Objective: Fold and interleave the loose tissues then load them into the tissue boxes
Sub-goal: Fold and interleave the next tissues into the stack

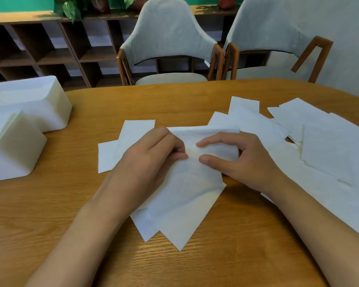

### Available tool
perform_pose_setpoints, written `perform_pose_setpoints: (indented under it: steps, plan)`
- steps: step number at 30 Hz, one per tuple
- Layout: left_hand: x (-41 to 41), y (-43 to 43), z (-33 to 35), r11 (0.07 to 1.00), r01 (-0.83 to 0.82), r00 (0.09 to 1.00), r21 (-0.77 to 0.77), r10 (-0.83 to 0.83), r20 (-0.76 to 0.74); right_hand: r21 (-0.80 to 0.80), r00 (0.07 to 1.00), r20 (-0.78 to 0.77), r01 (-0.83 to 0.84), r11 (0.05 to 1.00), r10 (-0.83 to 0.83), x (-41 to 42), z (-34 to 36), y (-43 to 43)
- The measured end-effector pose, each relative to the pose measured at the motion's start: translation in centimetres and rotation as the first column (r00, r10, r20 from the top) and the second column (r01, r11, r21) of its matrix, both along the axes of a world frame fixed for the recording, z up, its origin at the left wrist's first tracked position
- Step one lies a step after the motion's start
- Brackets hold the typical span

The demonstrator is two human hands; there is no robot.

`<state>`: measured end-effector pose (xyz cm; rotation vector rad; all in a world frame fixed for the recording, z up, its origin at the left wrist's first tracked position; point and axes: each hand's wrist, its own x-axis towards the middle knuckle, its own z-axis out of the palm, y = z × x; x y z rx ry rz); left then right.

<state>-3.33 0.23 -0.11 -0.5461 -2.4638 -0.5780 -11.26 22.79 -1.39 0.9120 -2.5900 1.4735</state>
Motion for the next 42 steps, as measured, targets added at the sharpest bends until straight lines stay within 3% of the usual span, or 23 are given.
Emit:
perform_pose_setpoints:
  steps: [6,8,12,17,23,27,34,37,42]
  plan:
    - [-0.1,0.2,0.3,0.999,0.020,0.998,-0.034,-0.022,-0.056,-0.024,0.999,0.035,-0.003,1.000,0.004,0.2,0.3,-0.1]
    - [-0.1,0.0,0.4,0.999,0.034,0.998,0.025,-0.033,-0.045,-0.026,1.000,0.012,0.023,0.999,-0.023,0.0,0.2,-0.2]
    - [0.5,-0.5,0.5,0.963,-0.055,0.992,0.263,0.023,0.124,-0.094,0.996,-0.008,0.087,0.992,-0.088,-0.3,0.0,0.0]
    - [0.2,-0.8,0.1,0.778,-0.206,0.946,0.593,0.003,0.324,-0.161,0.987,-0.023,0.153,0.975,-0.159,-0.5,0.5,0.3]
    - [0.1,-0.9,0.3,0.737,-0.163,0.958,0.656,-0.042,0.285,-0.168,0.988,-0.021,0.147,0.975,-0.153,-0.5,0.9,0.6]
    - [0.4,-0.9,0.7,0.656,-0.140,0.957,0.742,-0.104,0.272,-0.191,0.990,-0.002,0.140,0.972,-0.143,-0.8,1.2,0.7]
    - [-0.2,-0.9,1.0,0.332,-0.286,0.868,0.899,-0.309,0.390,-0.193,0.980,0.196,0.005,0.981,0.034,-0.8,1.1,0.1]
    - [-0.4,-0.3,0.3,0.376,-0.331,0.870,0.866,-0.233,0.434,-0.326,0.909,0.374,-0.057,0.944,0.184,0.0,0.7,-0.5]
    - [-0.4,1.1,-0.4,0.444,-0.369,0.866,0.817,-0.154,0.475,-0.270,0.908,0.400,-0.009,0.963,0.121,0.7,0.1,-1.3]
